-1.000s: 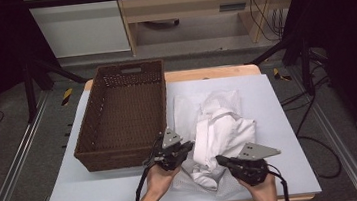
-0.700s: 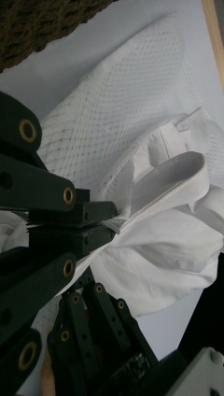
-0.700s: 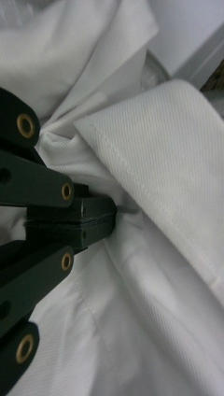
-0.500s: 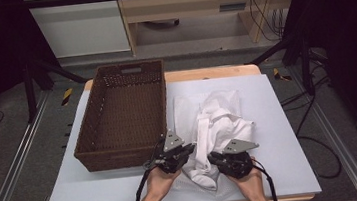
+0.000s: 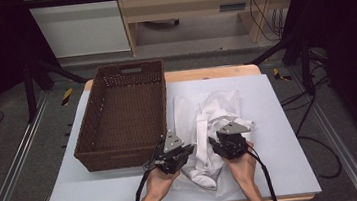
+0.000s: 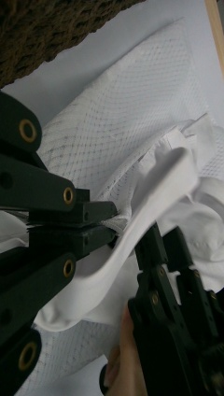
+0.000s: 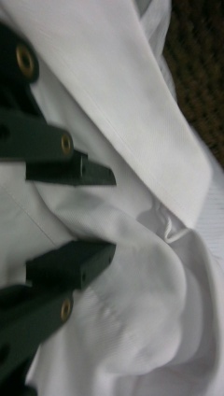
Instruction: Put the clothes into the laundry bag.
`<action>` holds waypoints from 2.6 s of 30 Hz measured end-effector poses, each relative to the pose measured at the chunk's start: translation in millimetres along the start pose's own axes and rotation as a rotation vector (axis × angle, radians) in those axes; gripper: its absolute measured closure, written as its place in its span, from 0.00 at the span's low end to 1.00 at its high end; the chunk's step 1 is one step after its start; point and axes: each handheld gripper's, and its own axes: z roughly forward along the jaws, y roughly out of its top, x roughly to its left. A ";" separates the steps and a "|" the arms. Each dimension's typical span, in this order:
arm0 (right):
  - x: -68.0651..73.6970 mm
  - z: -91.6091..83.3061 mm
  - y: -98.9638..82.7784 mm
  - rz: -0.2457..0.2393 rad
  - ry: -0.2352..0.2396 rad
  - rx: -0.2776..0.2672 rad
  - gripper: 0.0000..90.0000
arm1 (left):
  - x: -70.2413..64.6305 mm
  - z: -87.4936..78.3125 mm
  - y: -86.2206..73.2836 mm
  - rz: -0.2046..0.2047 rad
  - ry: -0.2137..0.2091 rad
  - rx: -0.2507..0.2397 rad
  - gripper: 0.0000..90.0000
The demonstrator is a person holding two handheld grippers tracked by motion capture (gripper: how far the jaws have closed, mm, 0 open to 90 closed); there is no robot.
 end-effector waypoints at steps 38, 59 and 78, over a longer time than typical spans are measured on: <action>15.2 -18.6 -26.6 -0.100 0.263 -0.081 0.82 | -1.0 -3.6 5.2 0.002 0.021 -0.024 0.98; -11.0 -37.3 -8.0 -0.066 0.204 -0.118 0.93 | 4.6 -3.2 4.3 0.003 0.033 -0.020 0.98; 24.5 -3.9 -16.3 -0.123 0.300 0.045 0.94 | -5.4 -0.1 14.7 0.033 0.025 -0.014 0.98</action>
